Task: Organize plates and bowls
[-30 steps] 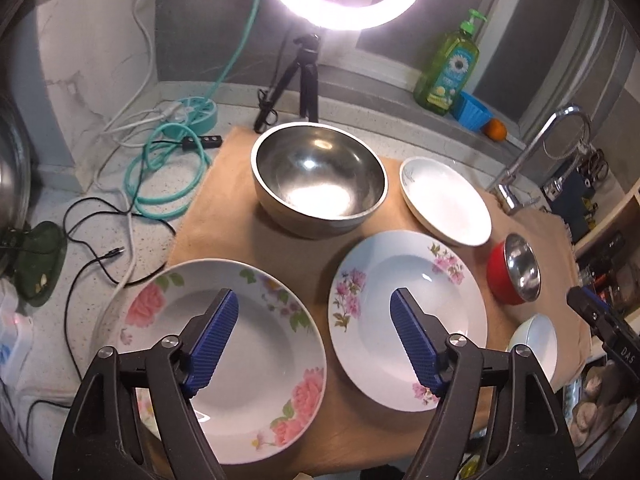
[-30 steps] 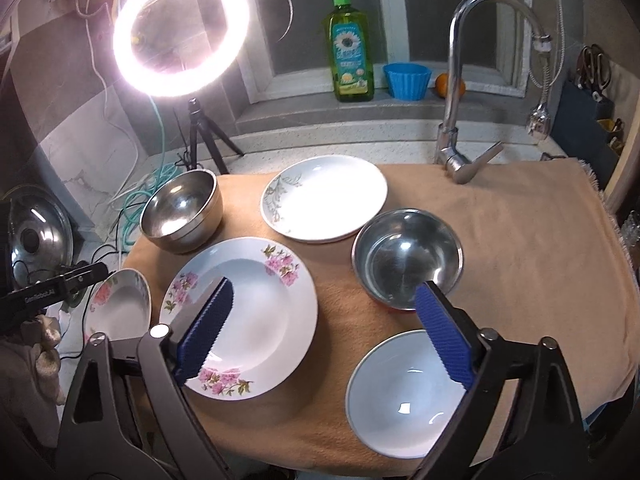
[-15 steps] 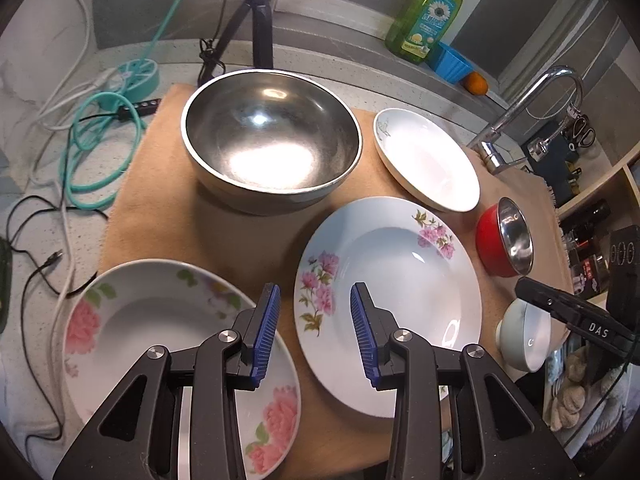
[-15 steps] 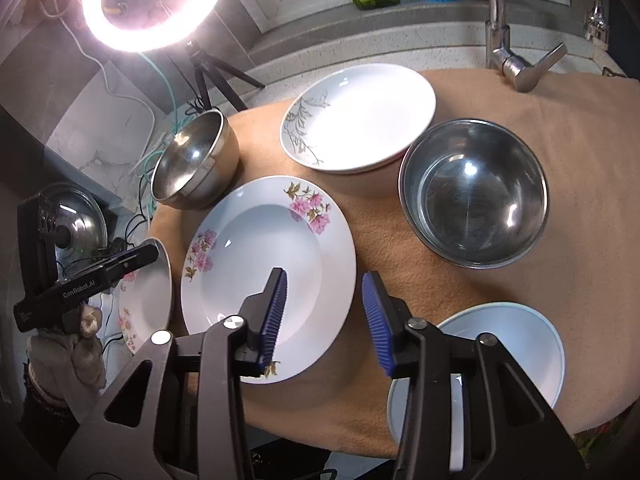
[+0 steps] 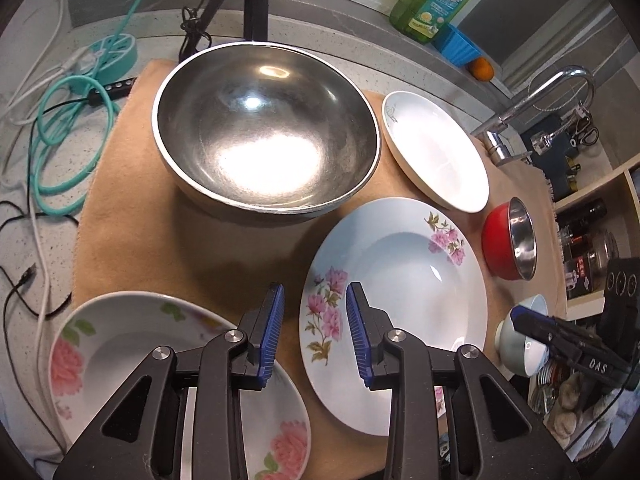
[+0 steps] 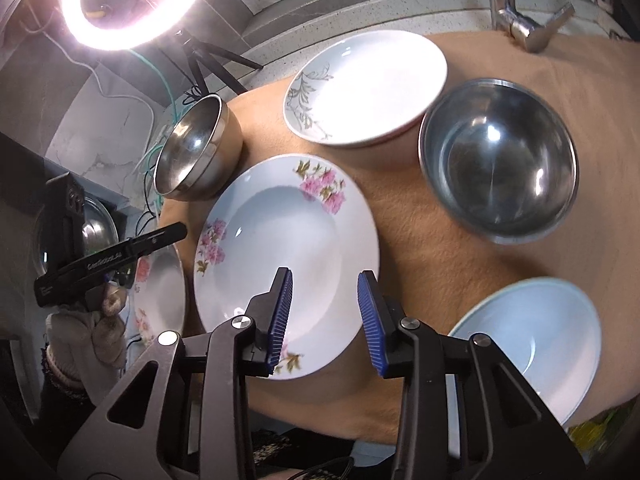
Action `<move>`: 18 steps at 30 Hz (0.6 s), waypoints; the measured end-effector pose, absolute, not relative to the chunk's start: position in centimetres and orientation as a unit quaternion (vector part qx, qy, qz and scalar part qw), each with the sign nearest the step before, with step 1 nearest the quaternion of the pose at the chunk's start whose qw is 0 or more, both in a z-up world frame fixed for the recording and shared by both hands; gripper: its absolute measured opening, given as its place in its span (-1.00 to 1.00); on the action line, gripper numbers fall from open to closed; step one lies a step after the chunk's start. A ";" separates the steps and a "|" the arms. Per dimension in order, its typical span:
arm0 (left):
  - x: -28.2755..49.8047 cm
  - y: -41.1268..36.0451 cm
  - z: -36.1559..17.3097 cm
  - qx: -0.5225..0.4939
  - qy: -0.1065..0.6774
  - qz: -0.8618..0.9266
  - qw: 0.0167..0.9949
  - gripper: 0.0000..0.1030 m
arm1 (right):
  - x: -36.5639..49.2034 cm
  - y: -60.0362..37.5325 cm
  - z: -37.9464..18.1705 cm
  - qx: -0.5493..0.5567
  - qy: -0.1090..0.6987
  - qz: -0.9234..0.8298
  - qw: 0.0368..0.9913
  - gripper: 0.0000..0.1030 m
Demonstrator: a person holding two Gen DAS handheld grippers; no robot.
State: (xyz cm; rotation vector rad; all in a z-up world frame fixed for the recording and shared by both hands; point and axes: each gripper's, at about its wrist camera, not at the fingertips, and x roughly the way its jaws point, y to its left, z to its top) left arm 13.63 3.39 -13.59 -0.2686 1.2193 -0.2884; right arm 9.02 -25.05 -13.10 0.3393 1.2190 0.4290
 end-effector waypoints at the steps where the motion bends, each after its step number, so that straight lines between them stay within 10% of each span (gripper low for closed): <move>1: 13.8 3.3 -13.7 -0.120 0.571 -0.139 0.800 -0.42 | 8.5 -24.9 -13.2 0.160 0.566 0.198 0.784 -0.29; 18: 15.0 3.3 -15.0 -0.100 0.597 -0.187 0.774 -0.50 | 2.9 -24.5 -15.1 0.210 0.575 0.116 0.782 -0.29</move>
